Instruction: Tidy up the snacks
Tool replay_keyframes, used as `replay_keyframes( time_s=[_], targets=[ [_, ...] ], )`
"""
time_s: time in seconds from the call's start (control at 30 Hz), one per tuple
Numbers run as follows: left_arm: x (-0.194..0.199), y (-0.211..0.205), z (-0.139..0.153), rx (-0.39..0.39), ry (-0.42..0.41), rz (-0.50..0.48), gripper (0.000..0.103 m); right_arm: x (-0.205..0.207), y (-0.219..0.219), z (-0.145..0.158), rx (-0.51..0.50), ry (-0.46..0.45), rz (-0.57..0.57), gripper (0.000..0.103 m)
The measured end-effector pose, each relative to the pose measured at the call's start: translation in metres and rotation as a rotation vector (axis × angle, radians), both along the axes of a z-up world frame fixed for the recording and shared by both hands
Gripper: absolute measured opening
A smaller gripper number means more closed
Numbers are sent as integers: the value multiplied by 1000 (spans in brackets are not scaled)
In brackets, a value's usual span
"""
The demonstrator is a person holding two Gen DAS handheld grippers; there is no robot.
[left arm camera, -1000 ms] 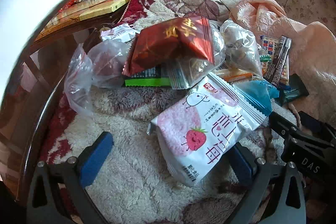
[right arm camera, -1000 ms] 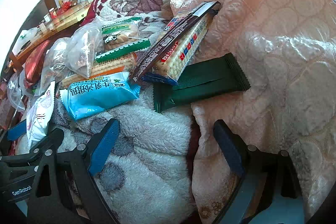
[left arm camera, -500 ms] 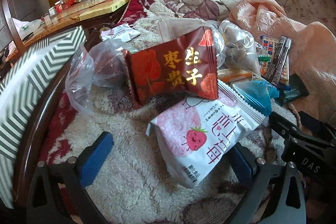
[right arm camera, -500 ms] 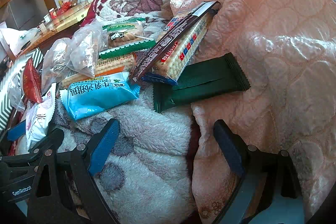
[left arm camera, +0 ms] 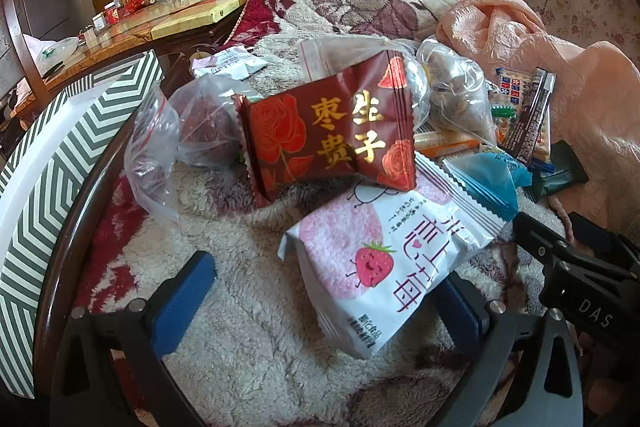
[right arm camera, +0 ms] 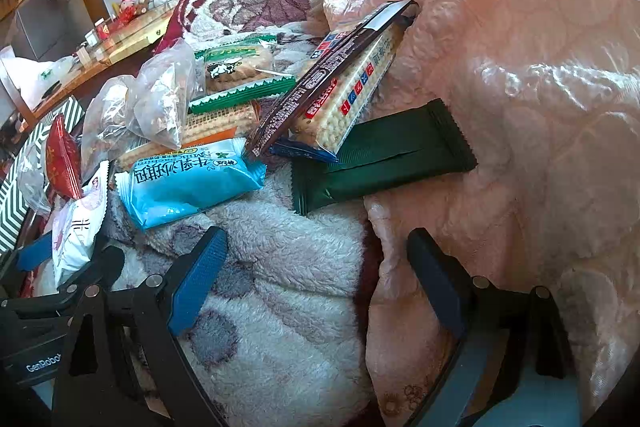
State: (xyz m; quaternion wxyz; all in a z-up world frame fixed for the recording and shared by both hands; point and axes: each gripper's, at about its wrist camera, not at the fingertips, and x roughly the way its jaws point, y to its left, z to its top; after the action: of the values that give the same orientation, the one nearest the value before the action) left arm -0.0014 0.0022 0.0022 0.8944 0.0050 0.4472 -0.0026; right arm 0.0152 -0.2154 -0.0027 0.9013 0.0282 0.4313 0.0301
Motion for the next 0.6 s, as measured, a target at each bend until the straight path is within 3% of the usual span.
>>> replay_keyframes(
  time_s=[0.6],
  targets=[
    [-9, 2, -1, -16, 5, -34, 103, -1, 1, 3, -14, 24, -10, 92]
  ],
)
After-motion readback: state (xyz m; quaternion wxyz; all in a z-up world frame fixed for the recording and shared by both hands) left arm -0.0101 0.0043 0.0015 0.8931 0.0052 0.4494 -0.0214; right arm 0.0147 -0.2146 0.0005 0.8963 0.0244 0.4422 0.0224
